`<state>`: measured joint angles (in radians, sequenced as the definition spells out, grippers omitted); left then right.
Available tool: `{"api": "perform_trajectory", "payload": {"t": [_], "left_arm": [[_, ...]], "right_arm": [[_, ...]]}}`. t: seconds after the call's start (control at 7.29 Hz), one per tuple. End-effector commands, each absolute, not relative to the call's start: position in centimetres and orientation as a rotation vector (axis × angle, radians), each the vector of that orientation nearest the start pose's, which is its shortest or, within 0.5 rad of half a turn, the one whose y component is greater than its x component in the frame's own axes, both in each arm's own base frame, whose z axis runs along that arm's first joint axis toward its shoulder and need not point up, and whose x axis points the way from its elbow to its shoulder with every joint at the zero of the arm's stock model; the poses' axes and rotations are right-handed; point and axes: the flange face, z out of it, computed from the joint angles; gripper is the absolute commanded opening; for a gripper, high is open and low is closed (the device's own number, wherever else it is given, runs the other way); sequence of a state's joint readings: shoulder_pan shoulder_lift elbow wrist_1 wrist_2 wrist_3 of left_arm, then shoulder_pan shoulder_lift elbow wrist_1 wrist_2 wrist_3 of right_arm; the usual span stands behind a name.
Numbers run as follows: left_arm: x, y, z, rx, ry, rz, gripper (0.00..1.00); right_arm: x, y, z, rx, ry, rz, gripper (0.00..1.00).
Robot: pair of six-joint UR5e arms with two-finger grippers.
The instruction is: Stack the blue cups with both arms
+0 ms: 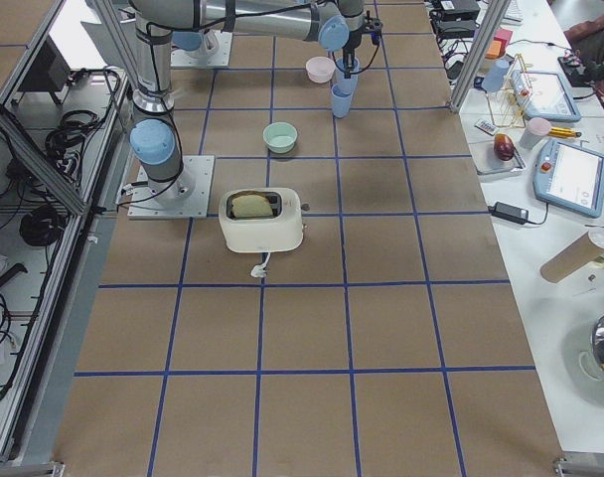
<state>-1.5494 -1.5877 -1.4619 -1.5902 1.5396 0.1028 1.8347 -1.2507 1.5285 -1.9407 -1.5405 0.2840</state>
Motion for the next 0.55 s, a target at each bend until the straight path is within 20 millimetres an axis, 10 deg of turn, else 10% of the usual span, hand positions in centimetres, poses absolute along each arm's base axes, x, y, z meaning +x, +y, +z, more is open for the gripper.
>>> {"api": "perform_trajectory", "payload": {"t": [0.0,0.41], "left_arm": [[-12.55,-50.71,53.14,0.130,3.163,-0.117,1.00],[-12.63,-50.59,53.09,0.133,3.163,-0.110,1.00]], "right_arm": [[29.52,-56.09,36.10,0.055,3.082,-0.107,0.00],[29.66,-56.20,35.65,0.050,3.083,-0.098,0.02]]}}
